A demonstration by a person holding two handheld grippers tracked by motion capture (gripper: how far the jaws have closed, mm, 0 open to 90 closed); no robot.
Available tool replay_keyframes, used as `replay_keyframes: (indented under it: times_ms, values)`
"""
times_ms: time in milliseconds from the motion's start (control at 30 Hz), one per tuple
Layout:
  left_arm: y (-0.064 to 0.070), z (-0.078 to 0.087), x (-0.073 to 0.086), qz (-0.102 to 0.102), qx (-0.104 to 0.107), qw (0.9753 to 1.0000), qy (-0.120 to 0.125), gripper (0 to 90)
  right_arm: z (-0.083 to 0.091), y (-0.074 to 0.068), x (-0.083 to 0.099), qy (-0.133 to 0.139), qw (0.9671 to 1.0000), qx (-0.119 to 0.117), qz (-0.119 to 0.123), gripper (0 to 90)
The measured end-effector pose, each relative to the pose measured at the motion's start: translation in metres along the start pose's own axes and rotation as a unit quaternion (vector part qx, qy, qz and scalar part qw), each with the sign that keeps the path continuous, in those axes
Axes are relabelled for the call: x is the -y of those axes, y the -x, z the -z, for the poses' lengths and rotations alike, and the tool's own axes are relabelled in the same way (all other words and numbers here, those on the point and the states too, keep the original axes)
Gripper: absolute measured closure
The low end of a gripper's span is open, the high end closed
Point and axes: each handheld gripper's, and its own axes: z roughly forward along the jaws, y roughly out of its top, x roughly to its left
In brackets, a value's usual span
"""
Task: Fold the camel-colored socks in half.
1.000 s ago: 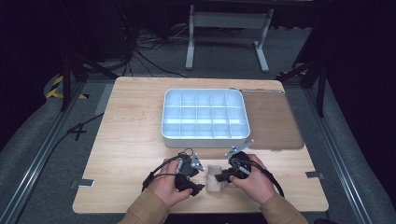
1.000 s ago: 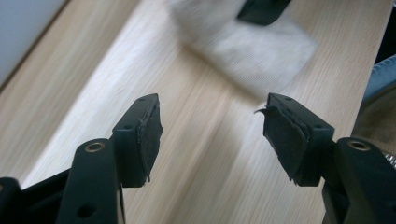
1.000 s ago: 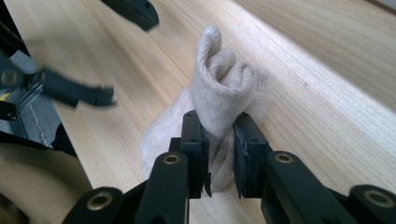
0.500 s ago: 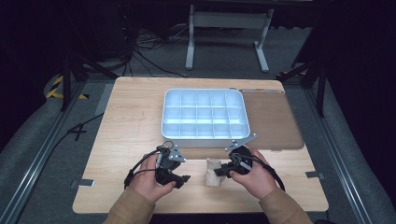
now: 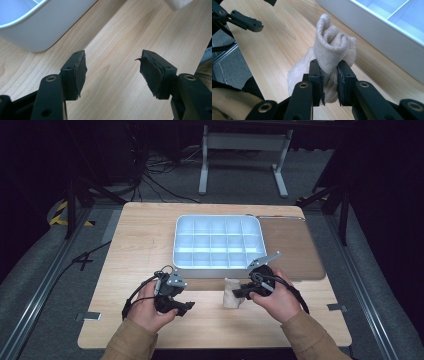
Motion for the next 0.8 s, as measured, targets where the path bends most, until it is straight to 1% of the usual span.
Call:
replay_keyframes:
  times_ms: [67, 167, 267, 333, 400, 533, 567, 600, 667, 733, 767, 800]
  values:
    - [-0.002, 0.002, 0.001, 0.000, -0.005, 1.0000, -0.001, 38.2, 0.004, 0.001, -0.002, 0.004, 1.0000, 0.001, -0.001, 76.5]
    - [-0.004, 0.005, 0.000, 0.003, -0.007, 1.0000, 0.004, 38.0, 0.011, 0.004, -0.008, 0.009, 0.9999, 0.007, 0.002, 76.4]
    - [-0.005, 0.006, 0.001, 0.006, -0.008, 0.9999, 0.004, 37.9, 0.018, 0.007, -0.013, 0.012, 0.9998, 0.013, 0.002, 76.4]
    - [-0.006, 0.006, 0.002, 0.003, -0.009, 1.0000, 0.004, 37.9, 0.020, 0.008, -0.014, 0.013, 0.9998, 0.015, 0.002, 76.4]
    - [-0.006, 0.006, 0.002, 0.005, -0.010, 0.9999, 0.003, 37.8, 0.023, 0.011, -0.017, 0.013, 0.9997, 0.022, 0.002, 76.4]
    - [-0.006, 0.006, 0.001, 0.003, -0.009, 0.9999, 0.004, 37.8, 0.027, 0.014, -0.020, 0.015, 0.9995, 0.027, 0.002, 76.3]
    - [-0.005, 0.006, 0.001, 0.006, -0.009, 0.9999, 0.002, 37.8, 0.028, 0.016, -0.021, 0.015, 0.9995, 0.028, 0.001, 76.3]
    - [-0.005, 0.006, 0.000, 0.002, -0.010, 0.9999, 0.005, 37.8, 0.029, 0.017, -0.022, 0.014, 0.9994, 0.031, 0.004, 76.3]
    - [-0.005, 0.005, 0.000, 0.003, -0.009, 0.9999, 0.005, 37.7, 0.031, 0.019, -0.024, 0.015, 0.9993, 0.035, 0.004, 76.3]
    - [-0.005, 0.004, 0.000, 0.002, -0.007, 1.0000, 0.006, 37.7, 0.034, 0.021, -0.025, 0.018, 0.9991, 0.038, 0.002, 76.3]
    - [-0.006, 0.004, -0.001, 0.003, -0.007, 1.0000, 0.000, 37.7, 0.035, 0.022, -0.026, 0.020, 0.9990, 0.040, 0.000, 76.3]
    - [-0.006, 0.004, -0.001, 0.002, -0.006, 1.0000, 0.004, 37.7, 0.037, 0.024, -0.026, 0.019, 0.9990, 0.041, -0.001, 76.3]
